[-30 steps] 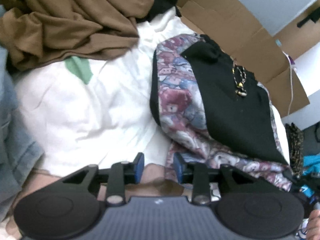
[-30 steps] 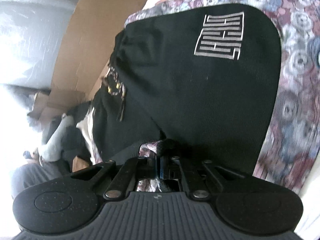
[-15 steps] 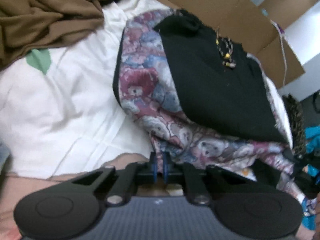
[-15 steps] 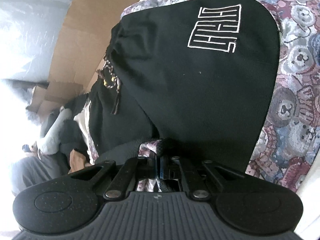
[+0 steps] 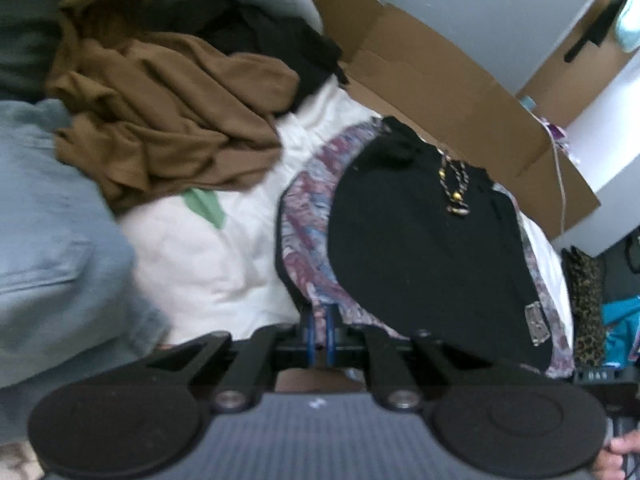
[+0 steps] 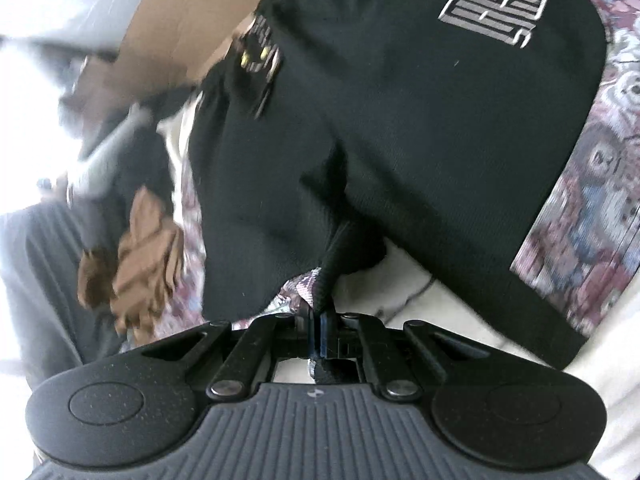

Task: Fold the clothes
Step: 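Lift the black shorts by the leg hems with both grippers off the sheet, then lower the held shorts flat onto the sheet and open both grippers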

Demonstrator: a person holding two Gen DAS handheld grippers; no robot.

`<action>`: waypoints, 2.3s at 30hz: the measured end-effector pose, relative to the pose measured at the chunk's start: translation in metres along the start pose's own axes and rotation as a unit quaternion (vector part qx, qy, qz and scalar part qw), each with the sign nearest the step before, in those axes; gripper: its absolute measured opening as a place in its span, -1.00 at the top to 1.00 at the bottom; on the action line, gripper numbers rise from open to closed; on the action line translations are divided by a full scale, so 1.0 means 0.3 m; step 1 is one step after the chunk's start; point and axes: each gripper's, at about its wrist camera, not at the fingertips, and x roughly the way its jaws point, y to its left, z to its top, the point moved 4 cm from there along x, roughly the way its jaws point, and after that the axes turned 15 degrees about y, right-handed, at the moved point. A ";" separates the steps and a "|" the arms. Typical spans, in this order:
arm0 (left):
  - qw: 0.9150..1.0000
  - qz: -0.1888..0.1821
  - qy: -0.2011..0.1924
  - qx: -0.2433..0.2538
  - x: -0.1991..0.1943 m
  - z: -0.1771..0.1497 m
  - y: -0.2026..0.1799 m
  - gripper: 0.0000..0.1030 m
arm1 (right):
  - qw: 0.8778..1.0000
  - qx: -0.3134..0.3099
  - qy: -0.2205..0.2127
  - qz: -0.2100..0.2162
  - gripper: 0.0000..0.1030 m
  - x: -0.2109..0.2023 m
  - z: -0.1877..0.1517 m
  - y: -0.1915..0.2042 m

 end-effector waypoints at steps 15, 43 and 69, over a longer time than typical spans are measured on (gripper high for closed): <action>0.997 0.061 0.026 -0.027 0.088 -0.050 0.158 0.42 | 0.992 -0.025 0.043 -0.118 0.11 0.118 -0.089 -0.034; 0.999 0.015 0.029 -0.006 -0.044 0.004 0.169 0.88 | 0.998 -0.035 0.044 -0.030 0.99 0.153 -0.071 0.001; 0.994 0.099 0.052 -0.009 0.011 -0.013 0.219 0.87 | 0.996 -0.038 0.068 -0.050 0.80 0.170 -0.122 -0.048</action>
